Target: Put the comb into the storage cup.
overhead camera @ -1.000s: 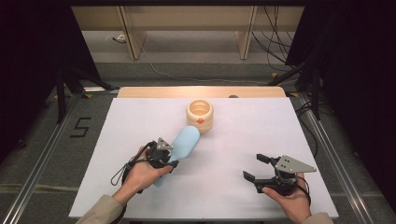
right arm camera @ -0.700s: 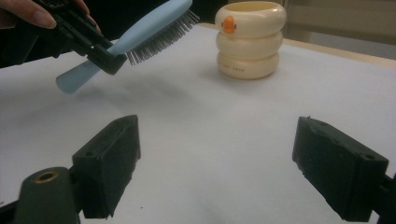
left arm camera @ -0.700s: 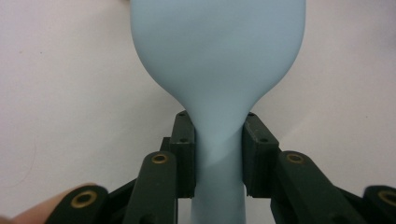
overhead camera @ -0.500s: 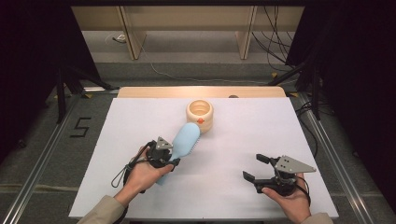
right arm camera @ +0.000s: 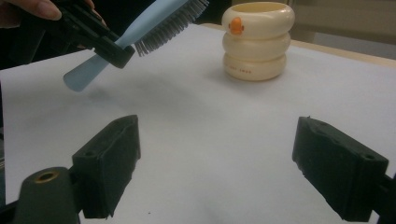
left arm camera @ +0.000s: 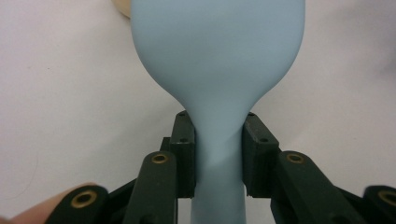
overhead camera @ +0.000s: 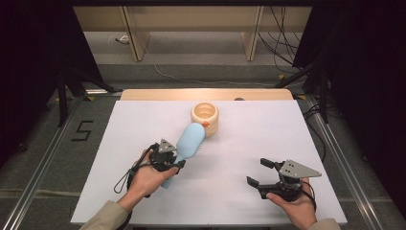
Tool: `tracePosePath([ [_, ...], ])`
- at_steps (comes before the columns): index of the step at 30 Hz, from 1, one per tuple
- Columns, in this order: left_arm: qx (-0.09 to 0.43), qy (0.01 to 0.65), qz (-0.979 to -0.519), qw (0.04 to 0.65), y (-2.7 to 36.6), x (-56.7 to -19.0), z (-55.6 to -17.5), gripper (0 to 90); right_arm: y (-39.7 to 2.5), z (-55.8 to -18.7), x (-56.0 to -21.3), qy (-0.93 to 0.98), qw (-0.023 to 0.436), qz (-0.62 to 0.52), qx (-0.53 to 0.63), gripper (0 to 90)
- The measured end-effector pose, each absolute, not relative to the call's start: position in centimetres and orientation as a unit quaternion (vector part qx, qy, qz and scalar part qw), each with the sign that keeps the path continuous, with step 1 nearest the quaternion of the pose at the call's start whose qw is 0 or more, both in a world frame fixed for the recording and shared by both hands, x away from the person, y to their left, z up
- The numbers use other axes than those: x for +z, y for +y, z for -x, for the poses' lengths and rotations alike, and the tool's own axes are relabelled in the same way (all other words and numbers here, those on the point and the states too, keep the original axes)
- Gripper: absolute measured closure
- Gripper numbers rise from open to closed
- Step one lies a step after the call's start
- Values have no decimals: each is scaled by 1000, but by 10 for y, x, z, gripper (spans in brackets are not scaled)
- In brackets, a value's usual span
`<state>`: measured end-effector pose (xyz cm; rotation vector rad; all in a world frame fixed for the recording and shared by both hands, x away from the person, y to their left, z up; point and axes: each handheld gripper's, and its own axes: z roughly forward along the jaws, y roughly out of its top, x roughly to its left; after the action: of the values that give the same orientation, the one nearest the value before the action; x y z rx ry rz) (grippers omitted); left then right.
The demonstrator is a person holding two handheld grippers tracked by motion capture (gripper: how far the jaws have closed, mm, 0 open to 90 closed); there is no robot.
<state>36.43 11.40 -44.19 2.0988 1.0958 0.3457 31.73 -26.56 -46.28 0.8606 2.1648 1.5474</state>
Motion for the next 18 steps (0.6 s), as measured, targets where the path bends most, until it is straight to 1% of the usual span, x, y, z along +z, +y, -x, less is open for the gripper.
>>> tracePosePath([
  [18, 135, 429, -806, 385, 109, -440, -365, 694, -248, -320, -463, 767, 164, -293, 548, 162],
])
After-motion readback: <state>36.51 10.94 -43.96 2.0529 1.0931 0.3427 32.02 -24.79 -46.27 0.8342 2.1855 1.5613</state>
